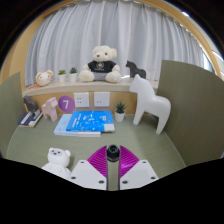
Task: Unplug charger
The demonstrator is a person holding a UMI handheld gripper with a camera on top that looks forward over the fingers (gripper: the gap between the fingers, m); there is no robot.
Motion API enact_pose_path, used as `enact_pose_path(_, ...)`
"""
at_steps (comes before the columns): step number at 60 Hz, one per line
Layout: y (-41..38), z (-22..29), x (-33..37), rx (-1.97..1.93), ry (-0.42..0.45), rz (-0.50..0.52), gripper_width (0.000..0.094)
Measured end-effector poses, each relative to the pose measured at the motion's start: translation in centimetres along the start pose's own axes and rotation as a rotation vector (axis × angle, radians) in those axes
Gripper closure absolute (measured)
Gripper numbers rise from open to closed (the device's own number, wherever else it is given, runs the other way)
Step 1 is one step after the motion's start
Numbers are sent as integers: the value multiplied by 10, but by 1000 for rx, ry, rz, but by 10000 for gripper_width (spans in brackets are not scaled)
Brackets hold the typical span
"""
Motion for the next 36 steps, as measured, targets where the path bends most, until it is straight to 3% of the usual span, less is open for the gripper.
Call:
enact_pose_path(14, -12, -83, -66, -39, -172, 119, 792)
enact_pose_path(25, -16, -83, -74, 16, -183, 155, 716)
enact_pose_path(28, -12, -84, -74, 49, -202, 134, 620)
enact_pose_path(36, -5, -67, -58, 106, -191, 100, 178)
Point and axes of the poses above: the point between the fingertips, and its own axes, seen from behind it with the camera up: y to the right, z up, x backward, against the way the camera looks, the point moved 2 cm from there along x, backward, against the way the camera looks, and after that the axes turned 9 degrees about -y, right-handed, at the moved point
